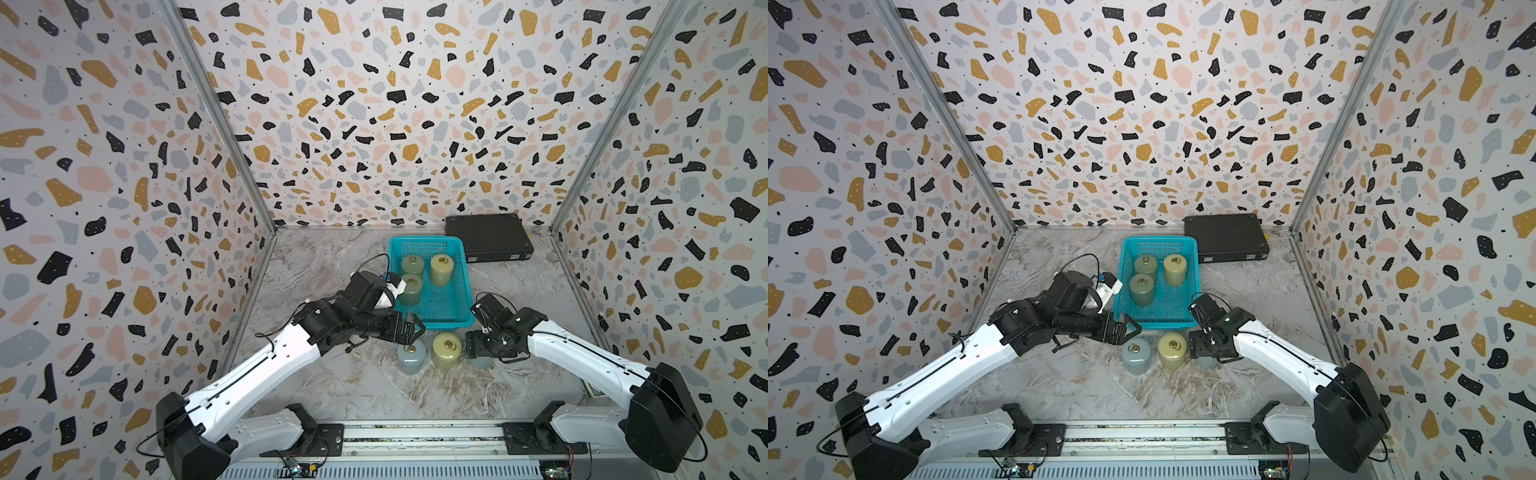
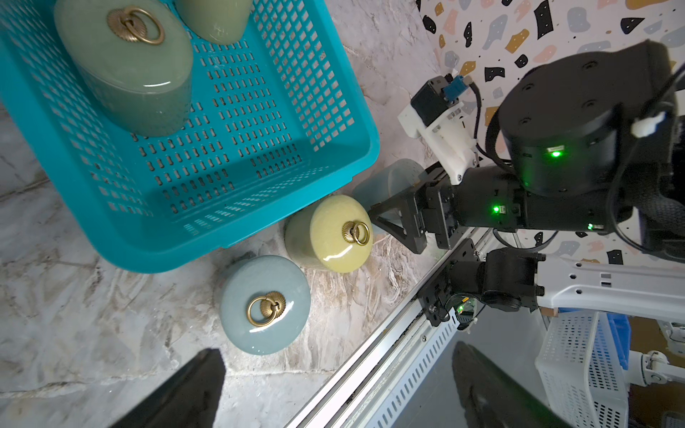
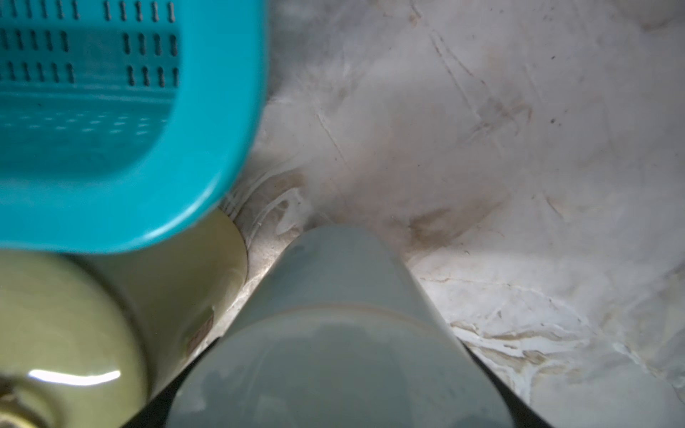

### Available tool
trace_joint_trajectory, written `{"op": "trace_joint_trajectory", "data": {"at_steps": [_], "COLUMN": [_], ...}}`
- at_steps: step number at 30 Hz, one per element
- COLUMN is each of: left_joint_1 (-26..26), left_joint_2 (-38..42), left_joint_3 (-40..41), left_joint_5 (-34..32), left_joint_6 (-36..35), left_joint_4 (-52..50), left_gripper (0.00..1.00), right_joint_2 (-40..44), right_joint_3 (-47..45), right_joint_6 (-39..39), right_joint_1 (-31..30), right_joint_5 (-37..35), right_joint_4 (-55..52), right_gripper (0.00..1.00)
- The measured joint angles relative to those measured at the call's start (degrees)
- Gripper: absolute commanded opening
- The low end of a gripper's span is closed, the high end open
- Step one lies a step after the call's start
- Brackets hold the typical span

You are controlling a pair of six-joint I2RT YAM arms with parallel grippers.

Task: Take the tea canister out of the basket
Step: Place the tea canister at the center of the board.

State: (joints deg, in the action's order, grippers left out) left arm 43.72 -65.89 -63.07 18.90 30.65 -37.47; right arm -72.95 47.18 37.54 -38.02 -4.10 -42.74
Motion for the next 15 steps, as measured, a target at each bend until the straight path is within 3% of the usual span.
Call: {"op": "trace_joint_trajectory", "data": {"at_steps": [15], "left_joint_1": [0.2], "left_joint_2": [0.0], "left_joint_3": [0.0], "left_joint_5": [-1.2], "left_joint_6": [0.2], "left_joint_4": [-0.8], "left_gripper": [1.0], "right_joint_2": [-2.9], "right_joint_3": [-2.1], "right_joint_6": [-0.3], "right_joint_1": [-0.2], "right_joint_5": [-0.9], "right_joint_4": [4.3], "right_gripper": [0.82]}}
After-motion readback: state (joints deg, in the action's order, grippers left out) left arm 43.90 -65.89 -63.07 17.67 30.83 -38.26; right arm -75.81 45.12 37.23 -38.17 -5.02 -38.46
